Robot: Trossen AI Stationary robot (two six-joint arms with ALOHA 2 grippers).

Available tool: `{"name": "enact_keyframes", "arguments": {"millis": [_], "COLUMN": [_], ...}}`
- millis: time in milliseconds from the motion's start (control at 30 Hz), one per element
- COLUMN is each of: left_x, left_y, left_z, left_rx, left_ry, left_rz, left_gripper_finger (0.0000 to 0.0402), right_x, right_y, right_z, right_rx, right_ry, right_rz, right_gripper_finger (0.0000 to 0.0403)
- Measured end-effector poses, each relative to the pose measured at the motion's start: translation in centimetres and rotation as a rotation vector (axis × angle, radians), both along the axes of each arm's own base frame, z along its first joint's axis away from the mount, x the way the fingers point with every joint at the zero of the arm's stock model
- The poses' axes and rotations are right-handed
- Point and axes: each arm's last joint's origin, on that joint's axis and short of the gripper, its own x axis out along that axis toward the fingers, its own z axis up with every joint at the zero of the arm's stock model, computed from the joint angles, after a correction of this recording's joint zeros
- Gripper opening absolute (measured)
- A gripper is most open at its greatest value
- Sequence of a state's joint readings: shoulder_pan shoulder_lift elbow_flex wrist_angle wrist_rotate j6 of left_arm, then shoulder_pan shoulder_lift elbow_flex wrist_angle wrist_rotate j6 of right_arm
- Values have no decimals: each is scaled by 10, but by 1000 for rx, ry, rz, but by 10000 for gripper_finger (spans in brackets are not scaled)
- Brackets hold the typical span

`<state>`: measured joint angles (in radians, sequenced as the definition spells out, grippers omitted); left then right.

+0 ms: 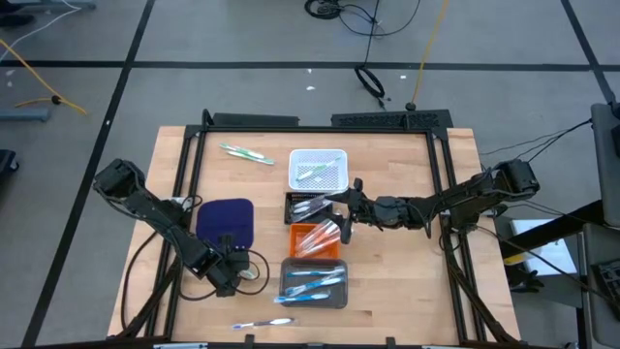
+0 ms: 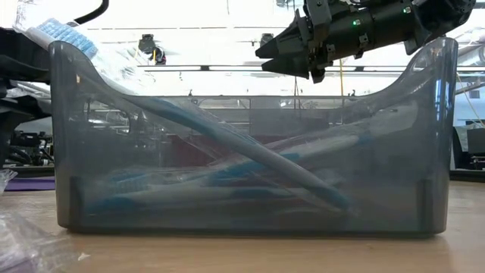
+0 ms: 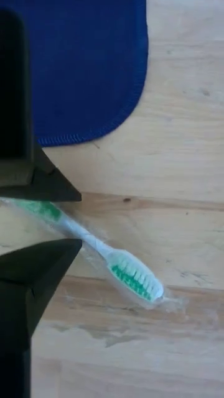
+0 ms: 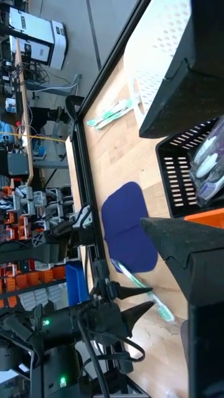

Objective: Pick & Place Toothbrushes
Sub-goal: Put the bottom green toothbrush into the white bin

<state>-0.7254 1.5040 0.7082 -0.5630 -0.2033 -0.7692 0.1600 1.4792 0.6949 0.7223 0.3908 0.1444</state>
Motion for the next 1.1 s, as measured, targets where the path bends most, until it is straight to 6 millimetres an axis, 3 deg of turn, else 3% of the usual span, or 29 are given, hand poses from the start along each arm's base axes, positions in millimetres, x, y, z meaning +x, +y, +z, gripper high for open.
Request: {"name": "enact_keyframes", "arguments": {"millis": [200,567,833,1100], "left_x": [2,3,14,28], "left_y": [-2,-3,-6,-4], "left_z": [1,9,55,108], "left_rx": [-41,-65,-41,121], "left_ry": [-6,-53,-265,-569], "left_rz": [24,68,56,117], "left_gripper_finger": [10,1,0,0], "right_x": [0,0,0,1], "right_y": [0,0,0,2], "right_z": [0,0,0,1], "right_rx": [0,0,1,61], "right_ry": [1,1,1,-18], "right_rz": [-1,-1,0,52], "right_gripper_finger": [210,210,210,210]}}
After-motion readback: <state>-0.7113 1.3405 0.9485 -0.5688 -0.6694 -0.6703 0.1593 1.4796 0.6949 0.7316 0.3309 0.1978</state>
